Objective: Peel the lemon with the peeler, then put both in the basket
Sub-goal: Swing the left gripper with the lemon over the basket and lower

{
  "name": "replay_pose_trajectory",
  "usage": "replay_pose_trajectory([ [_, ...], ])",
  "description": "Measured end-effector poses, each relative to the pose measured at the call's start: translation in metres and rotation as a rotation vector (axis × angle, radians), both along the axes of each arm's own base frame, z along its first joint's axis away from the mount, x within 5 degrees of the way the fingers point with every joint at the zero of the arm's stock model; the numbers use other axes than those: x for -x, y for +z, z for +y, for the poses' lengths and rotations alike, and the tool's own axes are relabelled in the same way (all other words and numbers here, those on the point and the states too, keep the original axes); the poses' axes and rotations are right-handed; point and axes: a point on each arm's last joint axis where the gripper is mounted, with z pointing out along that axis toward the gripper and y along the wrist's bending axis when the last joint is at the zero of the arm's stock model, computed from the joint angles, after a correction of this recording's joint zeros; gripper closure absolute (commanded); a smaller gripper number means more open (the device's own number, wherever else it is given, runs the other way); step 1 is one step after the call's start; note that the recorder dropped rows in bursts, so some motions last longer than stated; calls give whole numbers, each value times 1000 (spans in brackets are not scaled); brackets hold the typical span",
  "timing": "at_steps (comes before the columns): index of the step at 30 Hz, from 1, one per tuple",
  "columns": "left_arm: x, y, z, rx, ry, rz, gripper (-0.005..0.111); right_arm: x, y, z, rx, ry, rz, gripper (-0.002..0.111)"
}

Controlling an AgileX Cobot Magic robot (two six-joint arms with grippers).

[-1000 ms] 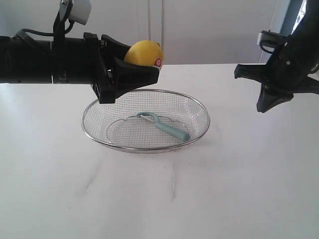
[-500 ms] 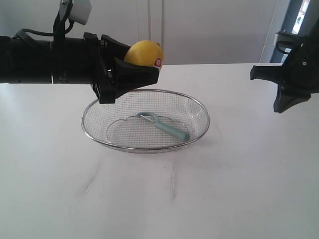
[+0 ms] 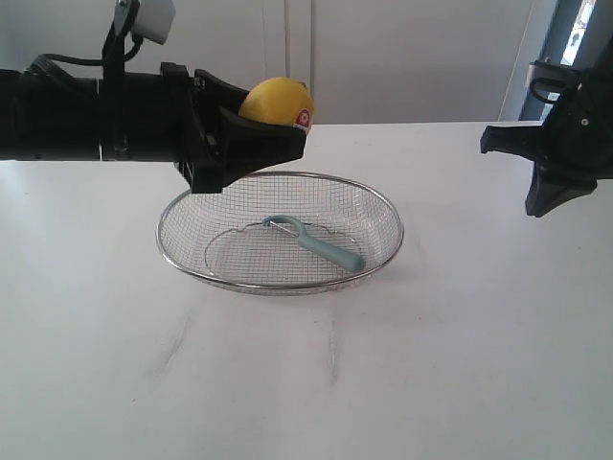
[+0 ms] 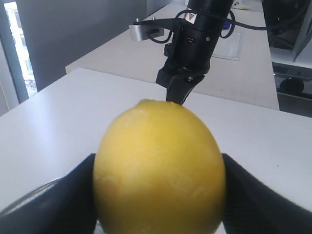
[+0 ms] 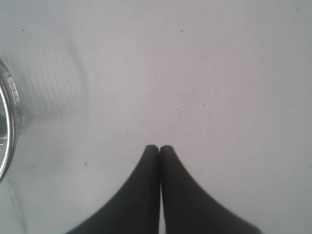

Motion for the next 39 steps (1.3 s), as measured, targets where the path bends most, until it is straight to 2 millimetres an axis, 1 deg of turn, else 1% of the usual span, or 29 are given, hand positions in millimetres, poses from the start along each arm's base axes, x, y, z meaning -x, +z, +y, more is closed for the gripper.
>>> replay_pose_trajectory([
  [4,-2,2,0,3,27,63,107,0,0,0,0,0,-2,108],
  [8,-5,13,-1,-13,25,106,107,0,0,0,0,0,-2,108],
  [11,-7,20,-2,-65,22,152,107,0,0,0,0,0,-2,108],
  [17,-11,29,3,-240,43,201,107,0,0,0,0,0,-2,108],
  [24,-14,40,12,-415,114,257,107,0,0,0,0,0,-3,108],
  [27,-15,41,16,-485,143,272,107,0,0,0,0,0,-3,108],
  [30,-18,36,25,-616,214,275,107,0,0,0,0,-1,-4,108],
  [33,-14,30,22,-730,237,239,107,0,0,0,0,-1,-4,108],
  [36,-12,30,18,-811,268,201,107,0,0,0,0,-1,-4,108],
  [38,-14,32,17,-839,284,186,107,0,0,0,0,-1,-4,108],
  [39,-18,32,13,-865,293,172,107,0,0,0,0,-1,-4,108],
])
